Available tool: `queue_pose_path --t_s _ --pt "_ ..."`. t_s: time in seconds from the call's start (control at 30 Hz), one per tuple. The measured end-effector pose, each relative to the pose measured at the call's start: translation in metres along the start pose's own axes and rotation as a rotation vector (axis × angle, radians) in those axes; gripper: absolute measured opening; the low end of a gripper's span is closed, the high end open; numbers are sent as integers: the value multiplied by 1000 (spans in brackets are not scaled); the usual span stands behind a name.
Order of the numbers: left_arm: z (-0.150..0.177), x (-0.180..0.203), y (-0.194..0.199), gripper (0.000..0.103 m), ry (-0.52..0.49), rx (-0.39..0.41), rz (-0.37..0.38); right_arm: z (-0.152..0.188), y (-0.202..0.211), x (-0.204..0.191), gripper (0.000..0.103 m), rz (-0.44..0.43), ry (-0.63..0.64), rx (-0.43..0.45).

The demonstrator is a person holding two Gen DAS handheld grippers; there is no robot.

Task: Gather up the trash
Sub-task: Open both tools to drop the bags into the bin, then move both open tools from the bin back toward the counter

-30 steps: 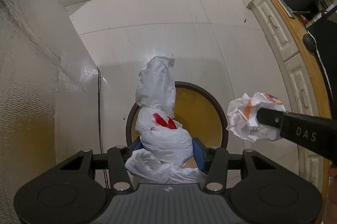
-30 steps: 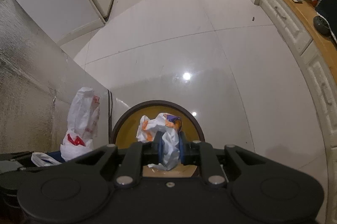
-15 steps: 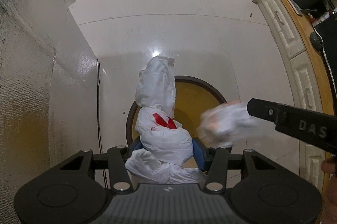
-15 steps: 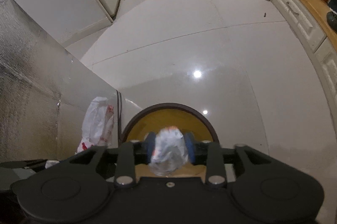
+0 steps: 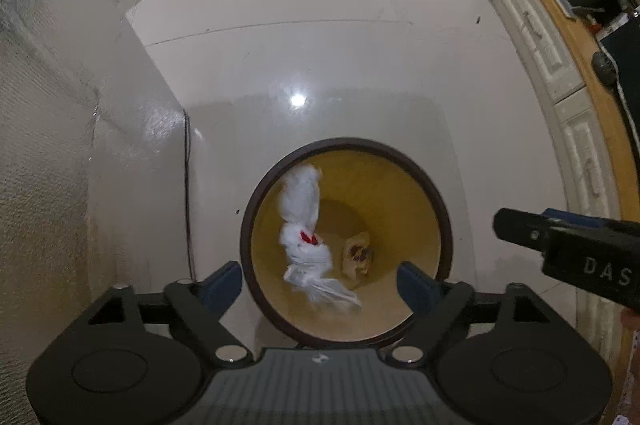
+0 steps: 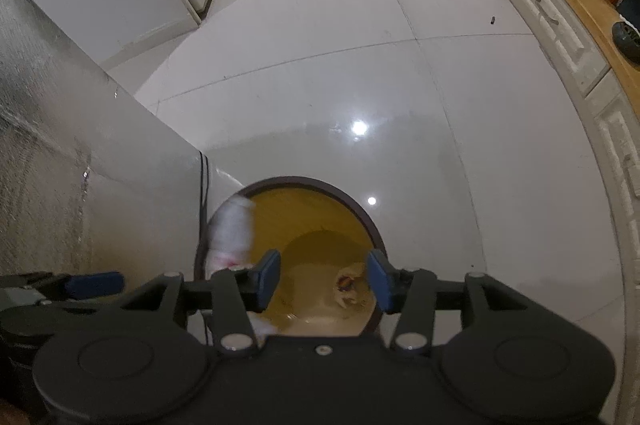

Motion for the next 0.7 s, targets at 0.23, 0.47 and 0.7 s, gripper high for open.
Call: queue_pose_path --t_s 0.23,0.47,0.7 --pt "8 -17 2 93 34 -26 -57 8 -1 0 64 26 63 -13" --pt "14 -32 12 101 55 -25 -114 14 2 2 85 46 96 -29" --pt "19 -38 26 103 76 -32 -137 22 13 9 103 78 96 -32"
Point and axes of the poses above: each gripper's, at about its wrist camera, not at the fingertips, and y roughly against the way its jaws point, x to its right, z to its underside, the point moved 10 cm from there along -y, roughly the way its jaws point, and after that the axes turned 14 degrees about z, right-handed, at the moved point
